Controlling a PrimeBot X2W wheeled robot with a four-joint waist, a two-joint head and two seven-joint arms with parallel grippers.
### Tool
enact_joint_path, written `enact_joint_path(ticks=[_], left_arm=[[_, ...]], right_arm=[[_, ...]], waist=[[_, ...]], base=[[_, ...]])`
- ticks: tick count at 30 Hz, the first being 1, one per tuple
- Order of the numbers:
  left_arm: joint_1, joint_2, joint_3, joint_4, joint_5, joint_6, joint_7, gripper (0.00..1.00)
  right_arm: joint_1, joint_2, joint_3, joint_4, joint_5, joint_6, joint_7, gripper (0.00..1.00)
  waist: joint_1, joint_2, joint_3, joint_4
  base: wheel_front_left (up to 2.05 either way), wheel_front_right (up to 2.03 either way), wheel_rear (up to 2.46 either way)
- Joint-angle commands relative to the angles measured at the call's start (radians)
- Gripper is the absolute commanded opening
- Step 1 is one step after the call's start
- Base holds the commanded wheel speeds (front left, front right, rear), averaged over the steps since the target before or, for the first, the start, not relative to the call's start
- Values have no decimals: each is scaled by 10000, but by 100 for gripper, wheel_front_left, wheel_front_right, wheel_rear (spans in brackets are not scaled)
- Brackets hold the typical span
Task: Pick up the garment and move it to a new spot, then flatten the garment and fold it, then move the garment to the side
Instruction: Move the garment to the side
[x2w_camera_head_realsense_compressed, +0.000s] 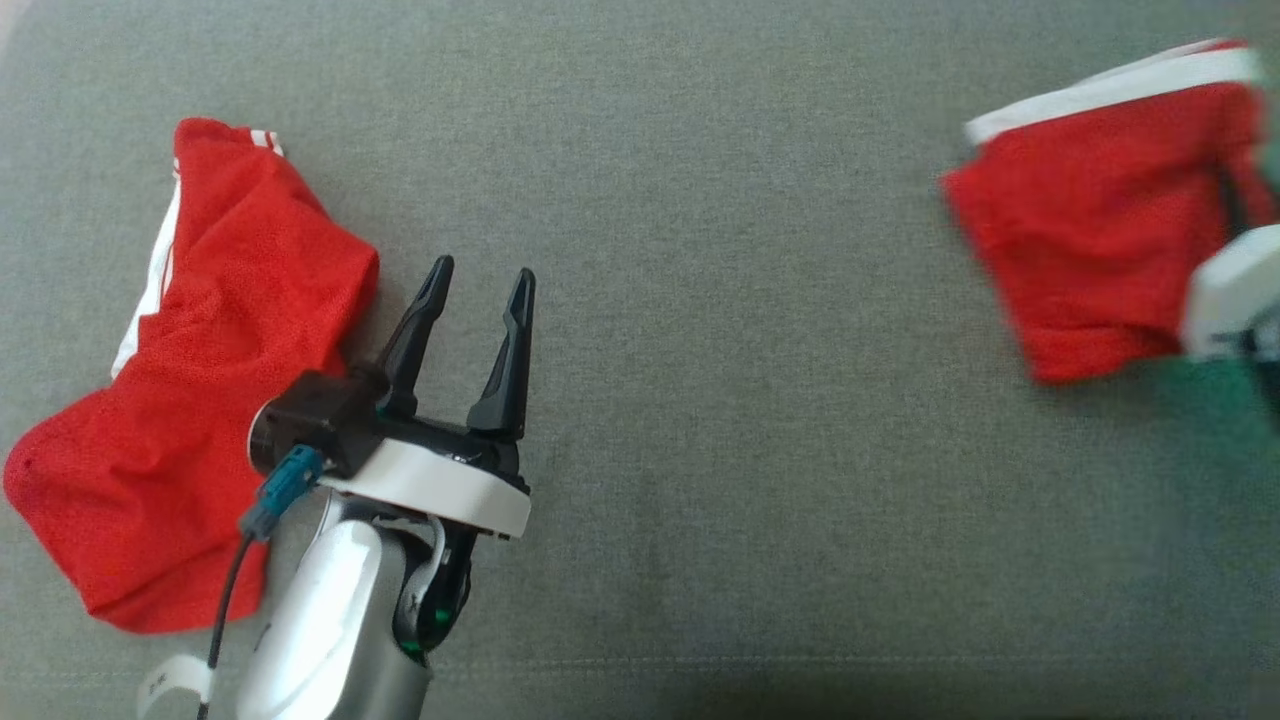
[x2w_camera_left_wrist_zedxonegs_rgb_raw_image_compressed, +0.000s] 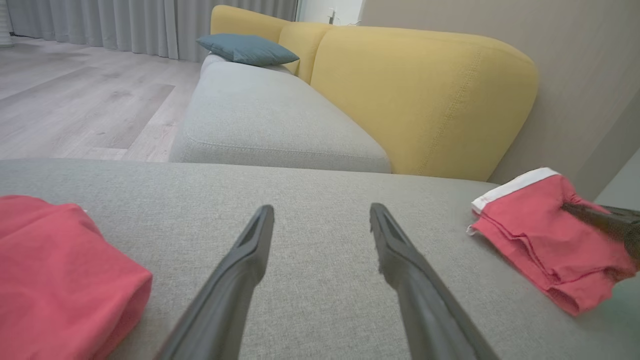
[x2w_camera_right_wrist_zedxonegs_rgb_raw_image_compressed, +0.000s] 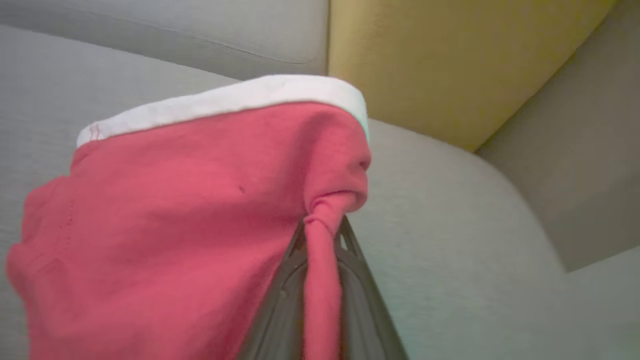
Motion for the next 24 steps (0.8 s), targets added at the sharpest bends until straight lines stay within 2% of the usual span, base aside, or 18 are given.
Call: enact_joint_path(ticks=[1,3,9,20,21,22,24], left_arm=[[-386,76,238,-338,-70,12,-122,100],[-422,76,220,-353,-105,8,-122,100],[-470,76,266,-359,-168,-16,-122,100],[-532,76,357,-279,-142,-80,-122,100],[-520,76,365,-253,-136,-87,-122,100],[-511,76,370,-239,-135,-89,-122,100],[-483,76,383,-198,-130,-93,-122,100]], right_arm=[[-234,-734,161,-292,-332,-9,25,0],[-278,-1128,-19,-231,-370,-9,91,0],[-302,-1573,-555,-287,-731,-9,138,0],[-240,-1387,-1707,-309,-1437,-9,273,0],[-238,-1297,-1855,-335,-1545,-9,291,71],[-242,-1242,-1954,-355,-1584,-9,281,100],[-252,-1102,-2067,-389,-1679,-9,254,100]], waist=[[0,0,79,7],[0,0,134,34],[0,0,272,122],[0,0,397,244],[0,0,369,236],[0,0,348,227],[0,0,271,191]], base=[[0,0,0],[0,0,0],[0,0,0],[0,0,0],[0,0,0],[0,0,0],[0,0,0]])
